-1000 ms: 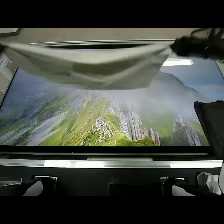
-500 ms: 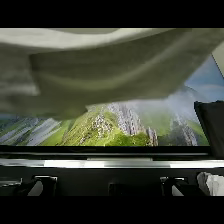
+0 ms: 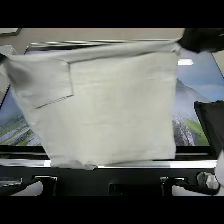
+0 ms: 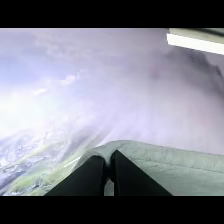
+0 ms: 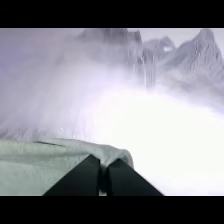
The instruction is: Fold the clothes and pants, and hang the long-sleeved shirts on hangers.
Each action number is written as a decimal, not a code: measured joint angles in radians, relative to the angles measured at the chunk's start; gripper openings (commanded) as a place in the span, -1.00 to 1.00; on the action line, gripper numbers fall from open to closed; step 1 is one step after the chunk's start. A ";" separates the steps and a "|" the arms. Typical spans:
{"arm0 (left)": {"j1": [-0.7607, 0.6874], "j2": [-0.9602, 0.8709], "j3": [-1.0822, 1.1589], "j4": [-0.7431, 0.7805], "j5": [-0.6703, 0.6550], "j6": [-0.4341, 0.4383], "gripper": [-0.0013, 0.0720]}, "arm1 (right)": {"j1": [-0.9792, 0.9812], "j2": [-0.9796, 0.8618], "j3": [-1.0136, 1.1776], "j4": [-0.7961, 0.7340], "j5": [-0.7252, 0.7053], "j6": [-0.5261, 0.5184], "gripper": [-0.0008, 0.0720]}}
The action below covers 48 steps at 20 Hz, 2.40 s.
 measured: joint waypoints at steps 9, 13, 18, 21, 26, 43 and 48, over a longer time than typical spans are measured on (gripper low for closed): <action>-0.092 -0.729 0.174 -0.140 0.333 0.101 -0.91 | -0.001 -0.570 -0.002 0.079 -0.293 -0.069 -0.89; -0.098 -0.806 0.276 -0.161 0.306 0.091 -0.91 | -0.006 -0.628 -0.002 0.076 -0.352 -0.064 -0.89; -0.087 -0.780 0.307 -0.161 0.052 0.053 -0.91 | -0.014 -0.612 -0.002 0.019 -0.199 -0.004 -0.89; -0.086 -0.772 0.307 -0.095 -0.111 0.005 -0.91 | -0.015 -0.596 -0.002 -0.017 -0.083 0.029 -0.89; -0.098 -0.763 0.305 0.003 -0.290 -0.039 -0.91 | -0.014 -0.584 -0.001 -0.058 0.068 0.068 -0.89; -0.216 -0.754 0.304 0.231 -0.414 -0.077 -0.91 | -0.004 -0.595 -0.002 -0.174 0.190 0.122 -0.88; -0.229 -0.758 0.304 0.257 -0.399 -0.102 -0.45 | 0.006 -0.626 -0.002 -0.180 0.227 0.153 -0.68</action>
